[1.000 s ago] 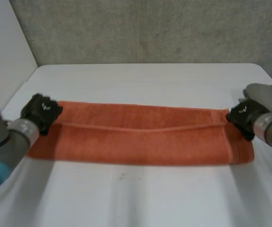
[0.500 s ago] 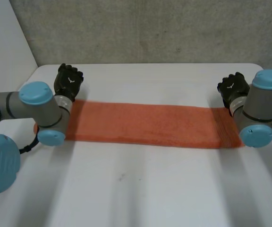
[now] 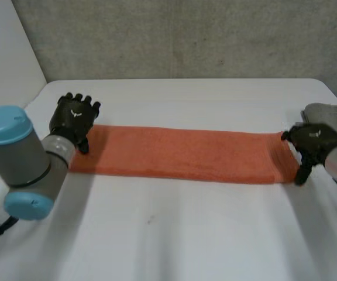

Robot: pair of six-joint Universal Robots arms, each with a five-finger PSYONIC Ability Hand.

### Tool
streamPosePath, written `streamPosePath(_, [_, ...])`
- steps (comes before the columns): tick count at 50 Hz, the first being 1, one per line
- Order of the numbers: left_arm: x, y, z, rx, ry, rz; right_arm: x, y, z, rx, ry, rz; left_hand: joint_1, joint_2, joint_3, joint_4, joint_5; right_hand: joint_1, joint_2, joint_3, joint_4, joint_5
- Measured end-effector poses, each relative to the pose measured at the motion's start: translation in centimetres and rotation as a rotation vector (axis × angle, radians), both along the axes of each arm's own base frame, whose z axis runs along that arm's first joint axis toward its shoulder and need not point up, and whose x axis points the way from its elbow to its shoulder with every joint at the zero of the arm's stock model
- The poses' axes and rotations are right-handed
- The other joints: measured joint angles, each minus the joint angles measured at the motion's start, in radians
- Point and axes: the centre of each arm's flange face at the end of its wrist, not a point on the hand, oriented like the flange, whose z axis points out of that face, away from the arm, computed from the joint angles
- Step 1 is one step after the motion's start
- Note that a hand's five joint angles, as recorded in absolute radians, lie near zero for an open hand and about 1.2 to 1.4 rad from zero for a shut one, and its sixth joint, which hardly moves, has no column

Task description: Fold the laundry.

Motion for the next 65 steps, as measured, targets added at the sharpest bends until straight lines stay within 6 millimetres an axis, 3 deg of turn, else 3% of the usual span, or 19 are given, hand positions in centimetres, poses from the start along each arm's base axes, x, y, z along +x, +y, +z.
streamPosePath(7, [0.6, 1.9, -0.9, 0.097, 0.109, -0.023, -1.2, 0.3, -2.6, 0.026, -0.034, 0.012, 0.0, 0.0, 0.0, 0.0, 0.0, 0.082, 0.113, 0.117, 0.098, 0.093])
streamPosePath(14, [0.9, 2.1, -1.4, 0.122, 0.129, -0.016, -1.5, -0.7, -4.5, 0.007, -0.068, 0.01, 0.0, 0.0, 0.0, 0.0, 0.0, 0.226, 0.283, 0.288, 0.271, 0.246])
streamPosePath(28, [0.9, 2.0, -1.5, 0.121, 0.122, -0.01, -1.3, -2.2, -5.9, -0.025, -0.074, 0.024, 0.0, 0.0, 0.0, 0.0, 0.0, 0.429, 0.522, 0.523, 0.503, 0.47])
streamPosePath(30, [0.9, 2.0, -1.5, 0.122, 0.122, -0.01, -1.3, -2.4, -6.1, -0.026, -0.071, 0.024, 0.0, 0.0, 0.0, 0.0, 0.0, 0.612, 0.748, 0.736, 0.718, 0.681])
streamPosePath(31, [0.9, 2.0, -1.5, 0.122, 0.122, -0.01, -1.3, -2.4, -6.1, -0.026, -0.071, 0.024, 0.0, 0.0, 0.0, 0.0, 0.0, 0.612, 0.748, 0.736, 0.718, 0.681])
streamPosePath(32, [0.9, 2.0, -1.5, 0.123, 0.122, -0.01, -1.3, -2.5, -6.1, -0.027, -0.07, 0.024, 0.0, 0.0, 0.0, 0.0, 0.0, 0.743, 0.923, 0.921, 0.906, 0.866])
streamPosePath(33, [0.9, 2.1, -1.5, 0.123, 0.121, -0.01, -1.4, -2.6, -6.1, -0.029, -0.067, 0.02, 0.0, 0.0, 0.0, 0.0, 0.0, 0.754, 0.954, 0.953, 0.939, 0.894])
streamPosePath(41, [1.0, 2.1, -1.5, 0.124, 0.122, -0.006, -2.2, -3.1, -5.2, -0.058, -0.051, -0.013, 0.0, 0.0, 0.0, 0.0, 0.0, 0.754, 0.96, 0.968, 0.957, 0.906])
streamPosePath(49, [1.2, 2.1, -1.4, 0.131, 0.121, 0.004, -6.0, -4.6, -3.2, -0.142, 0.087, -0.095, 0.0, 0.0, 0.0, 0.0, 0.0, 0.754, 0.96, 0.968, 0.957, 0.913])
streamPosePath(54, [1.3, 2.1, -1.2, 0.133, 0.121, 0.006, -7.1, -5.4, -2.1, -0.198, 0.21, -0.12, 0.0, 0.0, 0.0, 0.0, 0.0, 0.754, 0.96, 0.968, 0.957, 0.918])
streamPosePath(60, [1.5, 2.0, -0.9, 0.127, 0.123, 0.012, -4.7, -5.7, -0.3, -0.274, 0.255, -0.078, 0.0, 0.0, 0.0, 0.0, 0.0, 0.762, 0.96, 0.968, 0.957, 0.92])
streamPosePath(61, [1.6, 2.0, -0.8, 0.125, 0.124, 0.015, -2.3, -5.6, 0.8, -0.323, 0.255, -0.03, 0.0, 0.0, 0.0, 0.0, 0.0, 0.765, 0.96, 0.968, 0.958, 0.92])
streamPosePath(62, [1.6, 2.0, -0.8, 0.125, 0.124, 0.015, -2.3, -5.6, 0.8, -0.323, 0.255, -0.03, 0.0, 0.0, 0.0, 0.0, 0.0, 0.765, 0.96, 0.968, 0.958, 0.92])
streamPosePath(63, [1.9, 1.8, -0.5, 0.116, 0.127, 0.023, 1.1, -5.2, 2.2, -0.387, 0.238, 0.045, 0.0, 0.0, 0.0, 0.0, 0.0, 0.765, 0.96, 0.968, 0.958, 0.92])
streamPosePath(65, [2.1, 1.7, -0.3, 0.111, 0.13, 0.029, 2.9, -4.9, 2.8, -0.417, 0.226, 0.087, 0.0, 0.0, 0.0, 0.0, 0.0, 0.765, 0.96, 0.968, 0.958, 0.92])
